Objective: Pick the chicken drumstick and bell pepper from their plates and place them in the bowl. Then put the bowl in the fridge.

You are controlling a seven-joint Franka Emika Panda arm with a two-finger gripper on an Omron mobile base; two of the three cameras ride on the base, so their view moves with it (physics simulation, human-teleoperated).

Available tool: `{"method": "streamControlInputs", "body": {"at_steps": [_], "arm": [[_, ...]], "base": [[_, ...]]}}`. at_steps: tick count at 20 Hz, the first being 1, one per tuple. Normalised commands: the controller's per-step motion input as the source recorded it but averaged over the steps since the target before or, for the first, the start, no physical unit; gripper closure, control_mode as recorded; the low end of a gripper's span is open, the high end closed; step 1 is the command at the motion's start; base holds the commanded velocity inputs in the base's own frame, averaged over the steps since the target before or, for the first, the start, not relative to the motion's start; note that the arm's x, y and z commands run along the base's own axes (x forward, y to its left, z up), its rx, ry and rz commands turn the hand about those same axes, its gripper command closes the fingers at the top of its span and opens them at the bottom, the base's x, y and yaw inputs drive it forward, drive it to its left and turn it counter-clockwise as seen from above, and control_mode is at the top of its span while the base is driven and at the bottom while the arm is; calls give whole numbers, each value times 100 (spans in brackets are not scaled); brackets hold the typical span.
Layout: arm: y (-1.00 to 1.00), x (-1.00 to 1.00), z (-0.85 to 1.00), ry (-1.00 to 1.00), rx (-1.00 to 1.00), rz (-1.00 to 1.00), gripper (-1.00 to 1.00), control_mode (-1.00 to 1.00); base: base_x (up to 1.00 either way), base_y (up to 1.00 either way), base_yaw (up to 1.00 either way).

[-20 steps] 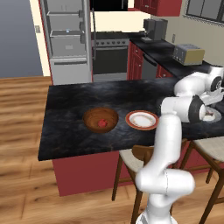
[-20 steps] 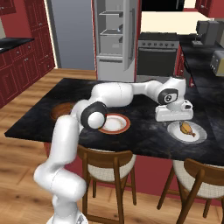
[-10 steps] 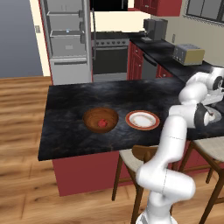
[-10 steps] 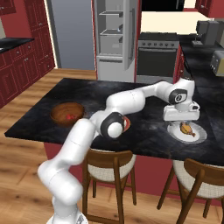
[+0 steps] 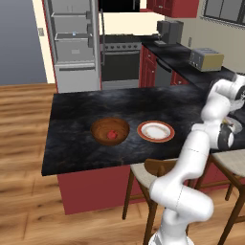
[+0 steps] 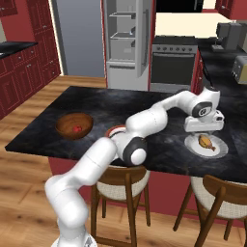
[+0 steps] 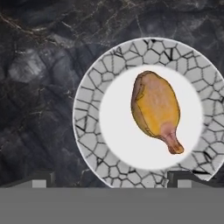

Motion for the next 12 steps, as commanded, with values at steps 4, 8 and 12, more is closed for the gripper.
{"method": "streamControlInputs", "body": {"at_steps": [4,8,12], "arm": [[1,9,-42,-24,-18,4,-100,-100],[5,27,-28,2,-18,0,-100,-100],[0,27,-35,1,-8,5,-100,-100]], "base": [[0,0,0],[0,0,0],[0,0,0]]}}
